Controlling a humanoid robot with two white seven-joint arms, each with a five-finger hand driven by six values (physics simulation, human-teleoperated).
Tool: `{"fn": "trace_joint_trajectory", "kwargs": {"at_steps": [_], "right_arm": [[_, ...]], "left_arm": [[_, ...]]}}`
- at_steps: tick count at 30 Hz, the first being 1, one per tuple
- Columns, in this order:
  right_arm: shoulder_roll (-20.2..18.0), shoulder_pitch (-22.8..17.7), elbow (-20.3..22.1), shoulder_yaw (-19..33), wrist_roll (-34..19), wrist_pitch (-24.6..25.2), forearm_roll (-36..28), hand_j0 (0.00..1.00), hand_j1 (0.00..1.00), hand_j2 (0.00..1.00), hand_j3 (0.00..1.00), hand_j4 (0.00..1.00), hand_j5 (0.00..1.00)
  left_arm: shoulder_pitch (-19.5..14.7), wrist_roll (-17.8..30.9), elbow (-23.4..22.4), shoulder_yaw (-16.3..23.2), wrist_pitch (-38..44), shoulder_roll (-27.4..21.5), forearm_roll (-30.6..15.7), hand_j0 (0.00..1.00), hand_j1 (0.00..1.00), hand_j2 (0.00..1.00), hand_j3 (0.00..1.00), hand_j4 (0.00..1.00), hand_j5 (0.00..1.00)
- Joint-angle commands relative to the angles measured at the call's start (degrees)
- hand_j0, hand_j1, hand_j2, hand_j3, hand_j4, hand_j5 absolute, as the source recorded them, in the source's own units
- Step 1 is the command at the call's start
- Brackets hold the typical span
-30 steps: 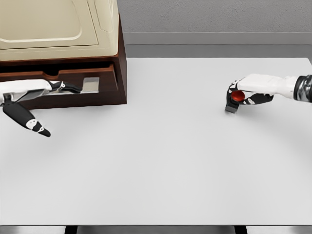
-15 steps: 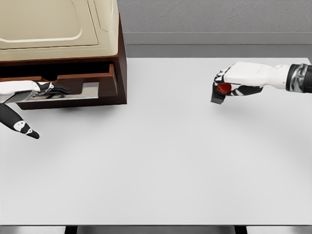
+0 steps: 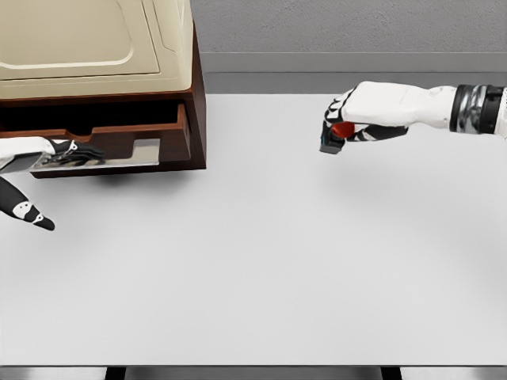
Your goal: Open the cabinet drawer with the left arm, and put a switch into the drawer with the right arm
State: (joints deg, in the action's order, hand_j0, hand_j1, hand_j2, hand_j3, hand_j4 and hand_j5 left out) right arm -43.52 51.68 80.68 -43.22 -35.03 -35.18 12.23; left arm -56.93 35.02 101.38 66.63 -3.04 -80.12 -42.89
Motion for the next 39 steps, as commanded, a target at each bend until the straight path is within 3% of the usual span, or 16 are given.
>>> {"fn": "trace_joint_trajectory", "kwargs": {"at_steps": [1,9,23,29,39], "right_arm": [[1.2,0.2,0.1,-0.4,0.0,0.2,-0.4,0.48,0.48,0.48,0.48,0.48,0.48],[4.8,3.9,0.0,-3.5,0.0,0.2,-0.5,0.48,0.48,0.48,0.48,0.48,0.48],[7.4,9.8,0.0,-8.7,0.0,1.3,-1.4,0.48,0.48,0.48,0.48,0.48,0.48],[9.0,12.9,0.1,-10.9,0.0,1.3,-2.7,0.48,0.48,0.48,0.48,0.48,0.48],[11.5,16.8,1.9,-13.2,0.0,3.4,-4.1,0.48,0.48,0.48,0.48,0.48,0.48]], "left_arm": [[0.0,0.0,-0.2,0.4,0.1,-0.4,1.7,1.00,1.00,1.00,1.00,1.00,1.00],[-0.1,0.0,-0.3,0.3,0.1,-0.7,-0.1,1.00,1.00,1.00,1.00,1.00,1.00],[-0.2,0.0,-0.2,0.1,-0.1,-1.7,-3.6,1.00,1.00,1.00,1.00,1.00,1.00],[-0.5,0.0,-0.2,-1.8,-0.2,-1.6,-4.7,1.00,1.00,1.00,1.00,1.00,1.00],[-0.7,0.0,-0.2,-2.3,-2.9,1.0,-6.7,1.00,1.00,1.00,1.00,1.00,1.00]]}}
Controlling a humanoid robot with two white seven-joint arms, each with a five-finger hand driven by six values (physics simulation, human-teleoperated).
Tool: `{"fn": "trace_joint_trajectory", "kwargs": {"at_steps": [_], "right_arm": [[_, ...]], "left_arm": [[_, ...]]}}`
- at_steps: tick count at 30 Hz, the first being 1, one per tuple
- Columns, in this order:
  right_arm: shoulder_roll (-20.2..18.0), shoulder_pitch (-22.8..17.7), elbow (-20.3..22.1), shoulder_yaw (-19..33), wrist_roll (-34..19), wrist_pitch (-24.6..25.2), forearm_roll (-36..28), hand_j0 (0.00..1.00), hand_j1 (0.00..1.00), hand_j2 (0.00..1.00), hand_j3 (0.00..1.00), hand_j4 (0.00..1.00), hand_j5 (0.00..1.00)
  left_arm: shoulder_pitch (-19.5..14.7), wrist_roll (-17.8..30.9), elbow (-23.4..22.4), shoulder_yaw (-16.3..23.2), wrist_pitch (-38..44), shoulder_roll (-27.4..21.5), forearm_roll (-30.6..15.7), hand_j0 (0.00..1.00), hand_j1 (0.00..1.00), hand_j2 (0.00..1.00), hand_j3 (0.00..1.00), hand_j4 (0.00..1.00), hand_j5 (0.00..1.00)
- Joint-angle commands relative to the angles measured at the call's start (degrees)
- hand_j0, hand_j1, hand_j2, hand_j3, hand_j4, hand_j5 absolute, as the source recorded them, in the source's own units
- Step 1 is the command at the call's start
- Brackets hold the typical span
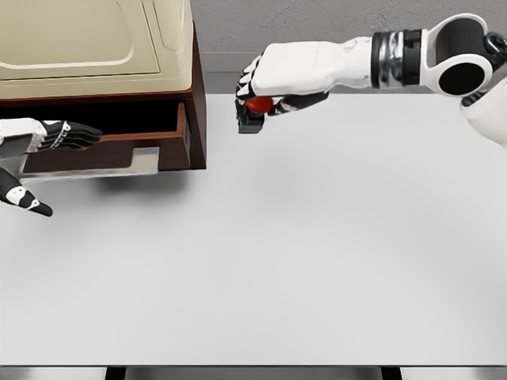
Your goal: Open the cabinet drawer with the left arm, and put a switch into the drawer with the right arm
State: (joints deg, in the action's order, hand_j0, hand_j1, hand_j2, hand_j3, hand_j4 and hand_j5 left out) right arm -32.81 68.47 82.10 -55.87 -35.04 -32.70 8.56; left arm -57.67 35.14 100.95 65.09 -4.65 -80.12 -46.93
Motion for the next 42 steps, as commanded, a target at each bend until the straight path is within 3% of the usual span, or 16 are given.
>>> {"fn": "trace_joint_trajectory", "kwargs": {"at_steps": [1,7,22,24,34,42], "right_arm": [[1.1,0.0,0.5,-0.6,0.0,1.1,-0.4,0.48,0.48,0.48,0.48,0.48,0.48],[3.1,1.6,0.5,-1.4,0.0,2.5,-0.4,0.48,0.48,0.48,0.48,0.48,0.48],[2.4,2.0,2.6,-1.8,0.0,2.3,-2.0,0.48,0.48,0.48,0.48,0.48,0.48],[2.4,2.0,2.6,-1.8,0.0,2.3,-2.1,0.48,0.48,0.48,0.48,0.48,0.48],[2.3,2.5,2.7,-1.8,0.0,2.3,-2.2,0.48,0.48,0.48,0.48,0.48,0.48],[1.9,3.6,4.1,-1.8,0.0,2.5,-5.4,0.48,0.48,0.48,0.48,0.48,0.48]], "left_arm": [[0.0,-0.1,0.2,-0.8,-1.8,1.4,-2.6,1.00,1.00,1.00,1.00,1.00,1.00],[-0.4,-0.1,0.2,-0.8,-1.8,2.2,-3.0,1.00,1.00,1.00,1.00,1.00,1.00],[-0.4,-0.1,0.0,-0.8,5.8,4.8,-2.7,1.00,1.00,1.00,1.00,1.00,1.00],[-0.5,-0.1,-0.1,-2.5,8.2,5.1,-2.0,1.00,1.00,1.00,1.00,1.00,1.00],[-0.2,-0.1,-0.7,-2.7,10.7,6.9,1.3,1.00,1.00,1.00,1.00,1.00,1.00],[-0.4,-0.1,-0.3,-5.2,15.2,7.0,1.1,1.00,1.00,1.00,1.00,1.00,1.00]]}}
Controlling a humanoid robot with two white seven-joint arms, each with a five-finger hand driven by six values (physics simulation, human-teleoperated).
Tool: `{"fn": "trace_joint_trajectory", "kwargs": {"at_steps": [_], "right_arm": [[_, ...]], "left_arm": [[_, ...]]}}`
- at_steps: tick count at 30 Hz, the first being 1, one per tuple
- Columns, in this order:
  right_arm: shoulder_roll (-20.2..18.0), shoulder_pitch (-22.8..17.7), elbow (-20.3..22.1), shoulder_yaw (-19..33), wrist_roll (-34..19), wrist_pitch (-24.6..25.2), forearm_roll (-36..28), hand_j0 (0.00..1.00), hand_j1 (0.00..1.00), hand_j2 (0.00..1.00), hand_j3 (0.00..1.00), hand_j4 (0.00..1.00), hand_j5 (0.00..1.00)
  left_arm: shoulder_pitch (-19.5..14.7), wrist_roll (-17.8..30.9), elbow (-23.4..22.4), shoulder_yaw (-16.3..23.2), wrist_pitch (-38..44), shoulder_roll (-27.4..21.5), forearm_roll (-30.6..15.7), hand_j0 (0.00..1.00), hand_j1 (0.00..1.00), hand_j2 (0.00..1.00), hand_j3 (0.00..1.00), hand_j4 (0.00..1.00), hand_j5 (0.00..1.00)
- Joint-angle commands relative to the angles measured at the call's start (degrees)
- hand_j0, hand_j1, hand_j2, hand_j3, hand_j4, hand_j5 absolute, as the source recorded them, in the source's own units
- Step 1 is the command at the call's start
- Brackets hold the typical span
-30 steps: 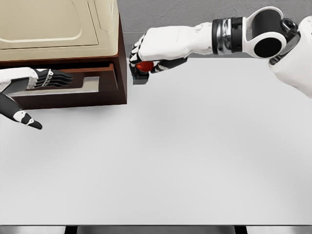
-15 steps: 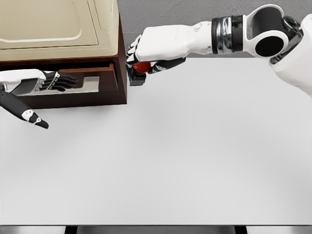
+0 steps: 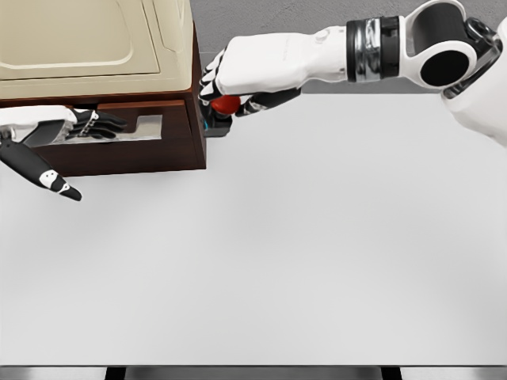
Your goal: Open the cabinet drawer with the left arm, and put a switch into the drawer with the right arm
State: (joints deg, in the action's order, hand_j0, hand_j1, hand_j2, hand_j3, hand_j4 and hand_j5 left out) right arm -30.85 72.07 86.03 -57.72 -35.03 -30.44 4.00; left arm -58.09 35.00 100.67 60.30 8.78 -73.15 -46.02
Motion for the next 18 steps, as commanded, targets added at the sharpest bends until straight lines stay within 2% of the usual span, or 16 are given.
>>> {"fn": "trace_joint_trajectory", "kwargs": {"at_steps": [1,2,3,4,5,6,14,18], "right_arm": [[-0.1,0.0,0.1,0.1,0.0,0.2,-0.9,0.48,0.48,0.48,0.48,0.48,0.48],[-0.1,0.0,0.2,0.1,0.0,0.2,-1.0,0.48,0.48,0.48,0.48,0.48,0.48],[-0.1,0.0,0.2,0.1,0.0,0.2,-1.3,0.48,0.48,0.48,0.48,0.48,0.48],[-0.1,0.0,0.2,0.1,0.0,0.2,-1.6,0.48,0.48,0.48,0.48,0.48,0.48],[-0.1,0.1,0.3,0.1,0.0,0.2,-1.6,0.48,0.48,0.48,0.48,0.48,0.48],[0.0,0.0,0.3,0.1,0.0,0.2,-1.6,0.48,0.48,0.48,0.48,0.48,0.48],[0.0,0.1,0.3,0.0,0.0,0.2,-2.0,0.48,0.48,0.48,0.48,0.48,0.48],[0.1,0.1,0.3,-0.5,0.0,0.2,-2.1,0.48,0.48,0.48,0.48,0.48,0.48]], "left_arm": [[0.0,0.0,0.0,-0.9,2.6,-0.1,0.3,1.00,1.00,1.00,1.00,1.00,1.00],[0.1,0.0,0.1,-3.3,2.8,-0.2,0.4,1.00,1.00,1.00,1.00,1.00,1.00],[0.2,0.0,0.1,-4.9,2.6,-0.2,2.9,1.00,1.00,1.00,1.00,1.00,1.00],[1.1,0.0,0.3,-7.4,2.2,0.1,9.4,1.00,1.00,1.00,1.00,1.00,1.00],[1.7,0.0,0.3,-7.4,0.7,0.1,10.3,1.00,1.00,1.00,1.00,1.00,1.00],[2.5,0.0,0.3,-7.7,0.0,0.2,10.3,1.00,1.00,1.00,1.00,1.00,1.00],[2.5,0.0,0.1,-7.7,0.2,2.6,10.2,1.00,1.00,1.00,1.00,1.00,1.00],[4.7,0.0,-0.2,-7.7,0.3,2.6,10.1,1.00,1.00,1.00,1.00,1.00,1.00]]}}
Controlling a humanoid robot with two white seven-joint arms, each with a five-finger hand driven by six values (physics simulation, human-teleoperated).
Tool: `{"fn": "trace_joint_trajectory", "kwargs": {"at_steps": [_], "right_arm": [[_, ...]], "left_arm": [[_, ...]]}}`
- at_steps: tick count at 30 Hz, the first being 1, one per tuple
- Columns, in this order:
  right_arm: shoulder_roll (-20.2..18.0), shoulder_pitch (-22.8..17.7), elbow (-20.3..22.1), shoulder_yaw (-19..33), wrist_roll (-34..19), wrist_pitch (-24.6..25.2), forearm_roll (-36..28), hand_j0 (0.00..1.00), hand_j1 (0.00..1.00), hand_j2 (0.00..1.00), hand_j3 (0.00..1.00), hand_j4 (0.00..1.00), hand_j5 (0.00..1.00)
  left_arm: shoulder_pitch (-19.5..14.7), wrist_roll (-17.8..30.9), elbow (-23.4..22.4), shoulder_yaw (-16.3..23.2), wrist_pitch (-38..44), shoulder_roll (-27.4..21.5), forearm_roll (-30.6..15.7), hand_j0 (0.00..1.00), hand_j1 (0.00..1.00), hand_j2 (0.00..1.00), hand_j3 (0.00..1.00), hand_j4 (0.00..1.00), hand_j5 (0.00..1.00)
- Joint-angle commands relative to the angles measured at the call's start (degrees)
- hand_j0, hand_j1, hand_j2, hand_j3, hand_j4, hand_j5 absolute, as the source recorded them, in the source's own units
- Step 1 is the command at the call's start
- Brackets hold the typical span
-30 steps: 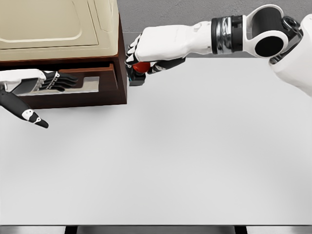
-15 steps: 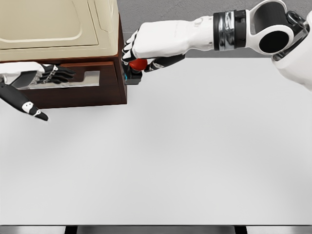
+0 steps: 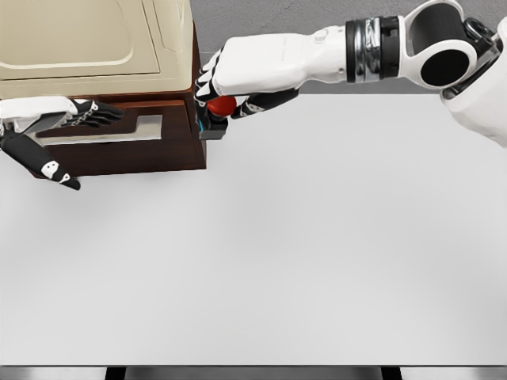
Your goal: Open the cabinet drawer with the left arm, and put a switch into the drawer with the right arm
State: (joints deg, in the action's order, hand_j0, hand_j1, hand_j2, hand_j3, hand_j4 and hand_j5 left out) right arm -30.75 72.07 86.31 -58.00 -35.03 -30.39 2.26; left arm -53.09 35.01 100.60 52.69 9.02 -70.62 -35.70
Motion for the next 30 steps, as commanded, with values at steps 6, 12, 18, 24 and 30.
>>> {"fn": "trace_joint_trajectory", "kwargs": {"at_steps": [6,12,18,24,30], "right_arm": [[0.0,0.0,0.0,-0.3,0.0,0.1,-0.3,0.48,0.48,0.48,0.48,0.48,0.48],[0.0,0.0,0.0,-0.3,0.0,0.1,-0.3,0.48,0.48,0.48,0.48,0.48,0.48],[0.0,0.0,0.0,-0.3,0.0,0.1,-0.3,0.48,0.48,0.48,0.48,0.48,0.48],[-0.1,0.1,0.1,-0.3,0.0,0.1,-0.3,0.48,0.48,0.48,0.48,0.48,0.48],[-0.1,0.1,0.1,-0.3,0.0,0.1,-0.6,0.48,0.48,0.48,0.48,0.48,0.48]], "left_arm": [[0.4,0.0,-0.3,-0.1,0.2,-0.2,0.1,1.00,1.00,1.00,1.00,1.00,1.00],[0.4,0.0,-3.0,-0.1,0.3,0.0,0.2,1.00,1.00,1.00,1.00,1.00,1.00],[1.1,0.0,-2.8,-0.1,0.2,1.1,-0.2,1.00,1.00,1.00,1.00,1.00,1.00],[1.6,0.0,-0.5,-0.2,0.2,0.6,-3.2,1.00,1.00,1.00,1.00,1.00,1.00],[1.9,0.0,0.2,-0.1,0.3,-1.5,-6.1,1.00,1.00,1.00,1.00,1.00,1.00]]}}
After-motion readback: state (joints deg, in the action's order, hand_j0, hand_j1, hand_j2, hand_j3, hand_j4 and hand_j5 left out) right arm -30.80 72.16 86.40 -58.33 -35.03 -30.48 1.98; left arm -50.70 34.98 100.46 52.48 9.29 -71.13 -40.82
